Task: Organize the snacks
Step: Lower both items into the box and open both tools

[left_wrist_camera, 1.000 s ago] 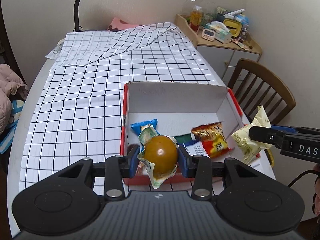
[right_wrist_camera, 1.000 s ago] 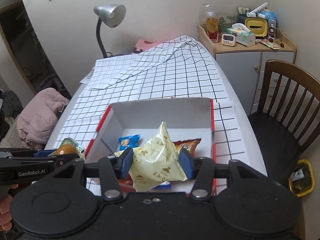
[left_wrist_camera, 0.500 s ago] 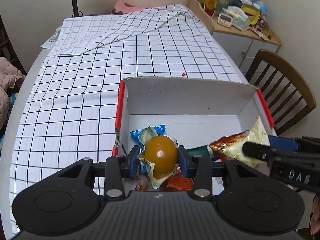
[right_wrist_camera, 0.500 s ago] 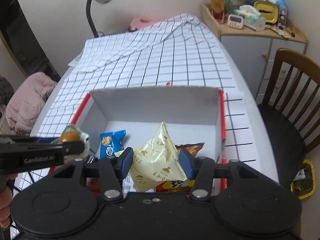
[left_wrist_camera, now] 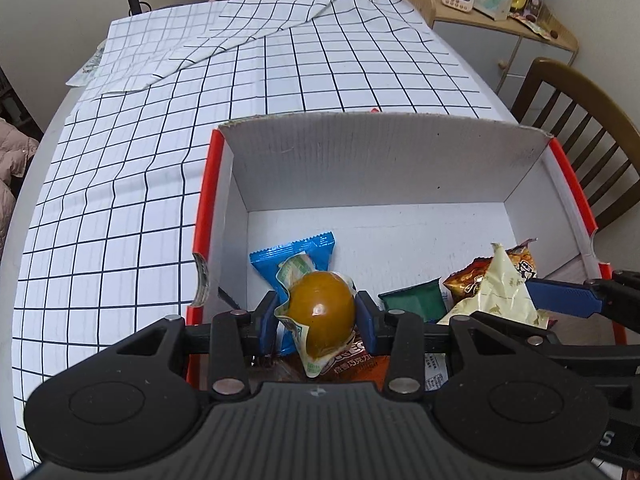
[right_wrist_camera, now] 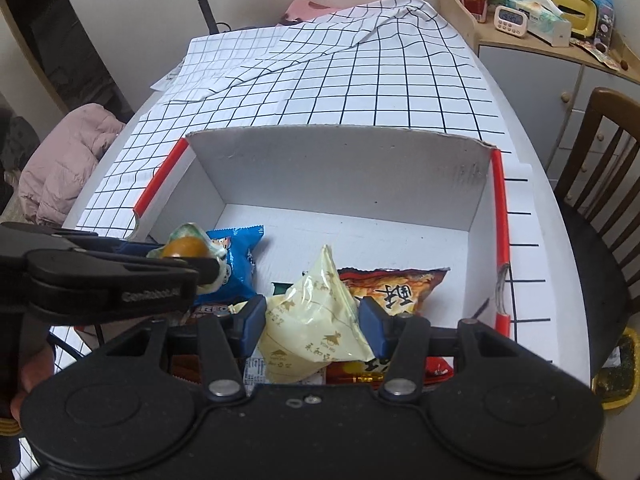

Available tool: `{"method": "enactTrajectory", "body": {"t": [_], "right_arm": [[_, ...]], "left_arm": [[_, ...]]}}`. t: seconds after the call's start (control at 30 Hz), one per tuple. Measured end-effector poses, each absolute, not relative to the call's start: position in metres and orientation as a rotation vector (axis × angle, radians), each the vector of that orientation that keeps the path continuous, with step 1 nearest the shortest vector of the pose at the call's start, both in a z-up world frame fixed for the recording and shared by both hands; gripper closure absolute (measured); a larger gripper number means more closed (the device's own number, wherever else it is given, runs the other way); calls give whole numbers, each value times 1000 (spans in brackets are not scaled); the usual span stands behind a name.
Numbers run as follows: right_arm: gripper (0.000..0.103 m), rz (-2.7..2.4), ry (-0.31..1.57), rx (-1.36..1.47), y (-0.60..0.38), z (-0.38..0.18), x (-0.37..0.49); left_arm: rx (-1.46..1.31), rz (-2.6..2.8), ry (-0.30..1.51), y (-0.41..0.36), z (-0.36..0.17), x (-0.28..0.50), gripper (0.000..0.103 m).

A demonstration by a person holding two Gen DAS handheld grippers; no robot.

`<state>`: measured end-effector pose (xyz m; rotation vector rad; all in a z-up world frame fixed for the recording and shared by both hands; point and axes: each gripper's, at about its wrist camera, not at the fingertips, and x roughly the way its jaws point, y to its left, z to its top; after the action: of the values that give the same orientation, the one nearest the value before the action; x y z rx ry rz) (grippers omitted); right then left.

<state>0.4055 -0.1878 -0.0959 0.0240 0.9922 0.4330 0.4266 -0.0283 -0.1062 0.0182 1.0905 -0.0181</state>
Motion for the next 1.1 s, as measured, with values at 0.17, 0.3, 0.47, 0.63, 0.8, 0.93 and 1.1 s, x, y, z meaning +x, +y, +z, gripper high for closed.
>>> {"method": "enactTrajectory", "body": {"t": [0.17,0.3,0.47,0.63,0.8,0.93,1.1], "right_arm": [[52,429,996,16,-186,-97,408],[52,420,996,18,-186,-96,406],[52,411,968,41,-191,-87,402],[50,405,942,61,-197,-73,394],[48,422,909,83,-202,-54,377],[48,445,879,91,-203,-38,358],[47,470,841,109,-202,-20,331]], "left_arm": [[22,-15,1084,-28,-105,427,63],[7,-19,1074,-26,-102,423,63],[-16,-26,1053,-20,-92,415,61],[-40,-30,1022,-12,-79,402,54],[-46,-46,982,-4,-61,382,50],[-57,-64,944,4,-45,362,48],[-57,-94,898,14,-26,333,46]]}}
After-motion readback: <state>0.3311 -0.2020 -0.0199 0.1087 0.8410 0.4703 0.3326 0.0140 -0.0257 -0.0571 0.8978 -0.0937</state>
